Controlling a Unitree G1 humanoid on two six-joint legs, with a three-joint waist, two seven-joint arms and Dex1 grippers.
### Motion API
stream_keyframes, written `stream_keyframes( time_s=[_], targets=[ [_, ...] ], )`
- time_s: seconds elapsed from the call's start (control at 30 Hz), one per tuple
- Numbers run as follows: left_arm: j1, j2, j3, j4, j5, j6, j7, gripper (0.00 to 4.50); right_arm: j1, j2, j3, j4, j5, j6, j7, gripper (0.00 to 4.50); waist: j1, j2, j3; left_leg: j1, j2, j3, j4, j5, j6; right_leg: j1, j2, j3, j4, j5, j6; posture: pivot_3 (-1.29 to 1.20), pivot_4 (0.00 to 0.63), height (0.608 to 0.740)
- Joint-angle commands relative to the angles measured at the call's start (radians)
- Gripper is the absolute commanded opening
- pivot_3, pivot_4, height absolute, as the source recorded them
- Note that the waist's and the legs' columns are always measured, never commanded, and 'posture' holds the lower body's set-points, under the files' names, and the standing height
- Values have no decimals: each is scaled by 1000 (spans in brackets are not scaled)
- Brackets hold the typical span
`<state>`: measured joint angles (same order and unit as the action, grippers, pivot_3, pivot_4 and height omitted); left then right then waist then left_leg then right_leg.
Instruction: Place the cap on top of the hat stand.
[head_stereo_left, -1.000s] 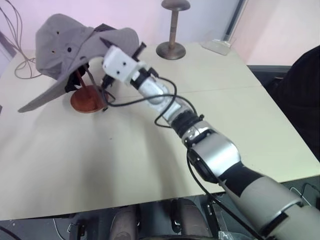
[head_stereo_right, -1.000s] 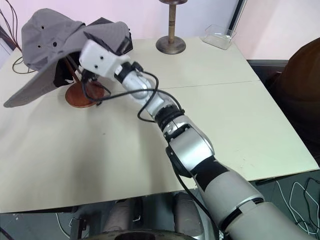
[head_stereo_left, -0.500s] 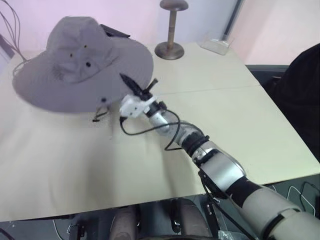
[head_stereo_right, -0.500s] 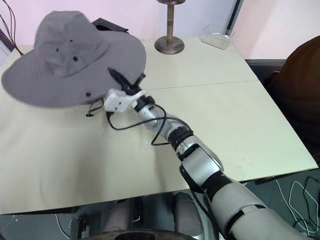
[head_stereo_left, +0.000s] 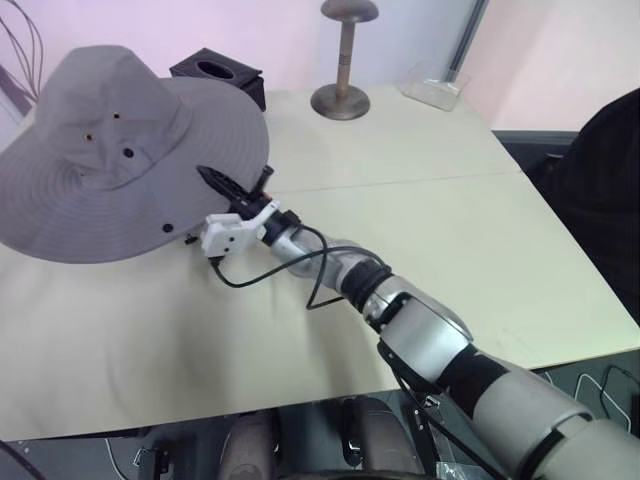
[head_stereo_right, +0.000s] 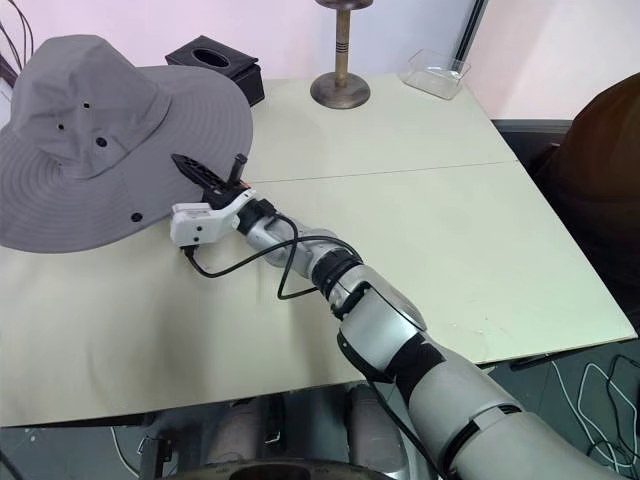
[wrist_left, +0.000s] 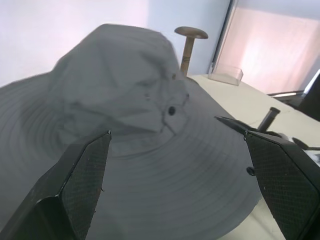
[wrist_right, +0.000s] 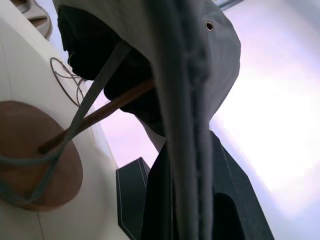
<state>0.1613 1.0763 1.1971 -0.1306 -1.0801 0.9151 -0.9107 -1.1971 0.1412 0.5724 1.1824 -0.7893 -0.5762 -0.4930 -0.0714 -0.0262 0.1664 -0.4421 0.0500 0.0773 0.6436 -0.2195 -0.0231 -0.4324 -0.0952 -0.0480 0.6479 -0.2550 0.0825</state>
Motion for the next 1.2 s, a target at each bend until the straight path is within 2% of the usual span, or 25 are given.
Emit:
stream_keyframes(
  time_s=[0.03, 0.13, 0.2, 0.23, 0.33, 0.43, 0.47, 0.7, 0.83, 0.97, 1.03, 1.1, 1.13, 1.2],
  targets=[
    [4, 10, 34, 9, 18, -6, -27, 4500, -56, 13, -15, 24, 30, 19, 25, 29, 1, 0, 0, 0, 0, 0, 0, 0, 0, 0, 0, 0, 0, 0, 0, 0, 150, 740],
    [25, 2, 46, 39, 46, -27, -71, 4500, -68, 9, -21, 46, 51, 31, 74, 29, 0, 0, 0, 0, 0, 0, 0, 0, 0, 0, 0, 0, 0, 0, 0, 0, 150, 740],
    [40, -1, 53, 71, 70, -48, -108, 4500, -65, 5, -31, 53, 74, 32, 114, 629, -1, 0, 0, 0, 0, 0, 0, 0, 0, 0, 0, 0, 0, 0, 0, 0, 150, 740],
    [44, -2, 53, 83, 79, -56, -121, 4500, -62, 3, -36, 54, 85, 31, 132, 1003, -1, 0, 0, 0, 0, 0, 0, 0, 0, 0, 0, 0, 0, 0, 0, 0, 150, 740],
    [63, -5, 52, 131, 114, -95, -176, 4500, -57, -4, -35, 46, 95, 28, 145, 2442, -1, 1, 0, 0, 0, 1, 0, 0, 0, 0, 0, 0, 0, 0, 0, 0, 150, 740],
    [76, -2, 46, 189, 147, -138, -231, 4500, -51, -12, -33, 32, 97, 23, 148, 4066, -2, 1, 0, 0, 0, 1, 0, 0, 0, -1, 0, 0, 0, 0, 0, 0, 150, 740],
    [81, 2, 43, 221, 162, -159, -256, 4500, -49, -14, -32, 27, 98, 24, 147, 4455, -1, 1, 0, 0, 0, 1, 0, 0, 0, -1, 0, 0, 0, 0, 0, 0, 150, 740],
    [77, 48, 2, 491, 266, -326, -441, 4500, -10, -68, -21, -39, 98, 5, 169, 4455, 1, 0, 0, 0, 0, 1, 0, 0, 0, -1, 0, -1, 0, 0, -1, 0, 150, 740],
    [62, 81, -48, 652, 328, -427, -535, 4500, 93, -212, -42, -250, 117, -56, 253, 4455, 5, -1, 0, 0, 0, 1, 0, 0, 0, 0, -1, -2, 0, 0, -1, 0, 150, 740],
    [-4, 127, -127, 847, 389, -546, -600, 4500, 227, -374, -89, -552, 195, -86, 427, 4455, 5, -2, -1, 0, -1, 1, 0, 0, 0, 0, -1, -2, 0, 0, 0, 0, 150, 740],
    [-44, 146, -169, 926, 421, -602, -615, 4500, 290, -436, -120, -670, 270, -74, 532, 4455, 3, -3, -2, 0, -1, 1, 0, 0, 0, 0, 0, -2, -1, 0, 0, 0, 150, 740],
    [-65, 159, -206, 979, 456, -663, -631, 4500, 360, -498, -161, -793, 413, -18, 688, 4455, 1, -6, -3, 0, 0, 2, 0, 0, 0, 1, 1, -2, 0, 0, 2, 0, 150, 740],
    [-52, 123, -214, 690, 409, -526, -493, 4500, 405, -544, -193, -882, 548, 61, 812, 4455, 1, -7, -3, 0, 0, 2, 0, 0, 1, 1, 1, -2, 0, 1, 2, 0, 150, 740],
    [-44, 65, -232, 297, 339, -340, -294, 4500, 488, -635, -260, -1079, 855, 311, 1060, 4455, 17, -10, 0, -1, 3, -1, 0, 0, 1, 2, 0, -3, -1, 0, 4, 0, 150, 740]
  ],
)
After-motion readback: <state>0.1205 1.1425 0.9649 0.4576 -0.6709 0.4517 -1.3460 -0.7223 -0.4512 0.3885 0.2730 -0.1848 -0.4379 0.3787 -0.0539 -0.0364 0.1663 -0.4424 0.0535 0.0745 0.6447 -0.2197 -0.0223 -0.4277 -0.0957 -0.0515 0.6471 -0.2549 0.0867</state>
